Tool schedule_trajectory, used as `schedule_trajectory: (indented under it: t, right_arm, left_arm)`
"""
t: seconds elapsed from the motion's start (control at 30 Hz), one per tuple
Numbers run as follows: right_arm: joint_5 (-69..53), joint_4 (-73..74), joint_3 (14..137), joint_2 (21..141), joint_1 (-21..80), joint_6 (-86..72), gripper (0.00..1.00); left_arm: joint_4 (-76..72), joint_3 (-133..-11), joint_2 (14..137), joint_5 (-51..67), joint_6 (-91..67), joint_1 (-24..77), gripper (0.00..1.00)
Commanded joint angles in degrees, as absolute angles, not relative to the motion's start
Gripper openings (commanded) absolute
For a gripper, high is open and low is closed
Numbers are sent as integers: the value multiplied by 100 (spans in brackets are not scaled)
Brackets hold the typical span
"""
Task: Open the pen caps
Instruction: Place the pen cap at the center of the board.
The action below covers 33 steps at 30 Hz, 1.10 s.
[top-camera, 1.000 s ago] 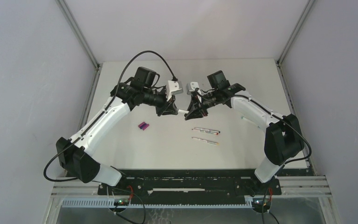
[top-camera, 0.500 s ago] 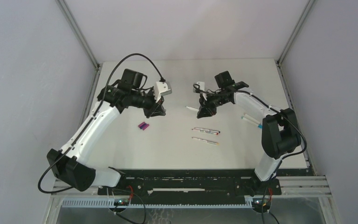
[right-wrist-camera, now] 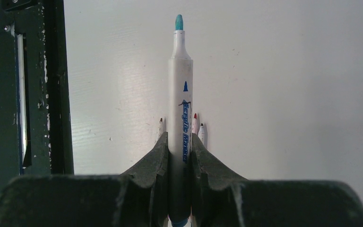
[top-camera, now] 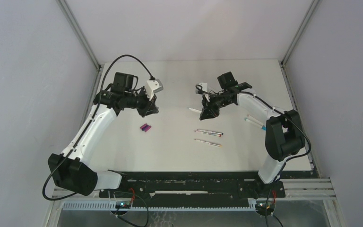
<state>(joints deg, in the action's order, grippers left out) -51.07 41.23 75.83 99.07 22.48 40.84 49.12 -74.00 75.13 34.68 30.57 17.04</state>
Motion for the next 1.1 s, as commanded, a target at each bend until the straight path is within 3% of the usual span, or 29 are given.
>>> schedule_trajectory:
  t: [0.0, 0.7, 1.07]
  right_arm:
    - [-5168, 4105, 7829, 9789, 2230, 3973, 0]
    - [-5124, 3995, 7829, 9683, 2134, 3796, 0]
    - [-3774, 3138, 7709, 9484, 2048, 2985, 0]
  left_arm:
    - [4240, -7077, 7427, 3544, 2809, 1384, 0]
    - [2983, -6732, 7851, 3073, 1836, 348, 0]
    - [2324, -6219, 7648, 2491, 1390, 334, 0]
